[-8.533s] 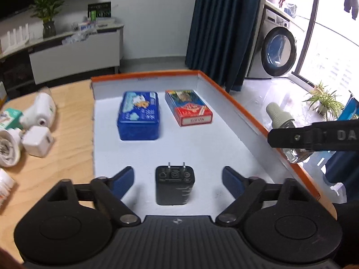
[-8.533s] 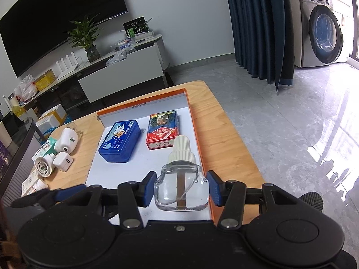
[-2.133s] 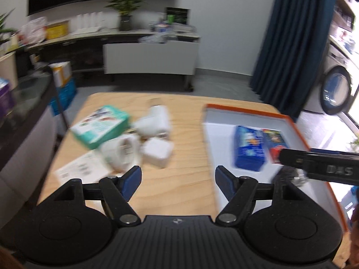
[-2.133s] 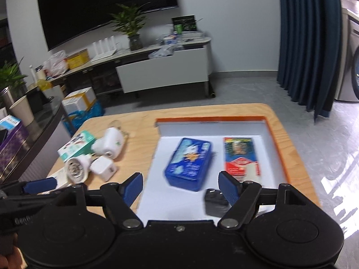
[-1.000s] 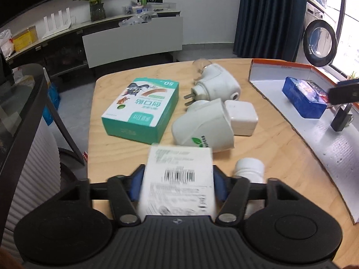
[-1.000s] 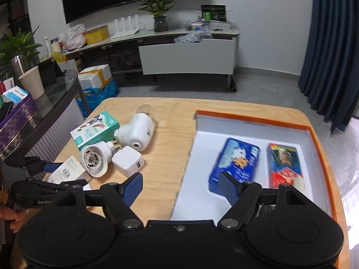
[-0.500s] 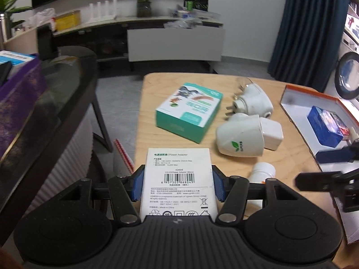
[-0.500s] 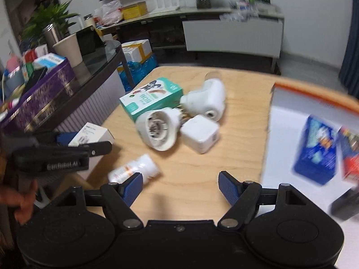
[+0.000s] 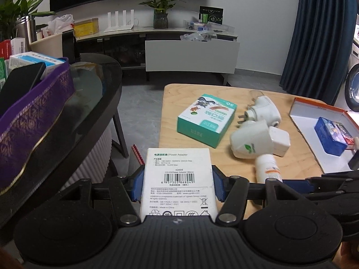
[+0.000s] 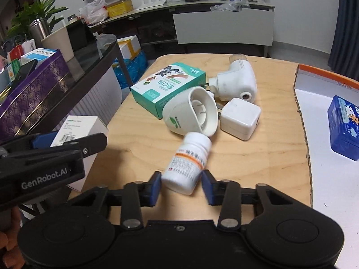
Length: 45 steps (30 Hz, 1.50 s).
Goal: Organize rigid objects
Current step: 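Grasp the white power-adapter box with the left tool while the right tool grasps the white pill bottle, then carry the adapter box and pill bottle over the white box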
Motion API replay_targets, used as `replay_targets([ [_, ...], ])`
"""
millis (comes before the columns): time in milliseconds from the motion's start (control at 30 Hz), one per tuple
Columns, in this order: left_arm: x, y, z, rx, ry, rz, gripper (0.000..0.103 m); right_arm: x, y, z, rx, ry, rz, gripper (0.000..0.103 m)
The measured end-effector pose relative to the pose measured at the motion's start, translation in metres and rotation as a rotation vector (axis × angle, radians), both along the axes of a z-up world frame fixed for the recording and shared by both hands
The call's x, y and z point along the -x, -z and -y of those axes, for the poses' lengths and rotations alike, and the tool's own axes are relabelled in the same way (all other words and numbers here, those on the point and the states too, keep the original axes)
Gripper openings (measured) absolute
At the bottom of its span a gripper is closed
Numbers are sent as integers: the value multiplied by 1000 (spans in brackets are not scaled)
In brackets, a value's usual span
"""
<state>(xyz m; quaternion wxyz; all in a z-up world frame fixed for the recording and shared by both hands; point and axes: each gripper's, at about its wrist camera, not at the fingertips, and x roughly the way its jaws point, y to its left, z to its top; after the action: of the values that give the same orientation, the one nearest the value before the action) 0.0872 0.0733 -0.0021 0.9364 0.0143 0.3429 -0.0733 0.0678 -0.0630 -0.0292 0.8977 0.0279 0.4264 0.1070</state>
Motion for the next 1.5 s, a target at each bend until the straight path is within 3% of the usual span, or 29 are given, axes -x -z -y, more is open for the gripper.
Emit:
replay_targets([
  [200,14,0,8,27,16,-2,60,13,-8,17,16,-12,52,44],
  [367,24,1,18,51,23,-15,60,21,-8,29,38,-21,41,44],
  [433,28,1,21,69,23,-22,60,19,-3,31,45,-28,7,46],
  [500,32,2,23,87,14,-31,60,19,1,33,59,-32,11,60],
  [533,34,2,24,97,9,-34,60,18,2,32,67,-38,18,61],
  [567,36,2,24,104,5,-38,60,16,3,31,73,-43,25,59],
  [600,37,2,25,106,1,-41,60,14,3,31,79,-40,28,47],
  [633,39,2,26,105,-3,-41,60,11,2,31,78,-35,29,41],
  [733,44,-2,30,105,-10,-38,60,6,0,36,62,-26,22,40],
  [933,52,-18,54,98,9,1,60,32,-29,60,50,-3,106,40],
  [1233,53,-44,130,175,131,26,60,73,-86,155,47,172,232,40],
  [1500,50,-64,212,194,282,47,60,108,-108,245,56,353,282,40],
])
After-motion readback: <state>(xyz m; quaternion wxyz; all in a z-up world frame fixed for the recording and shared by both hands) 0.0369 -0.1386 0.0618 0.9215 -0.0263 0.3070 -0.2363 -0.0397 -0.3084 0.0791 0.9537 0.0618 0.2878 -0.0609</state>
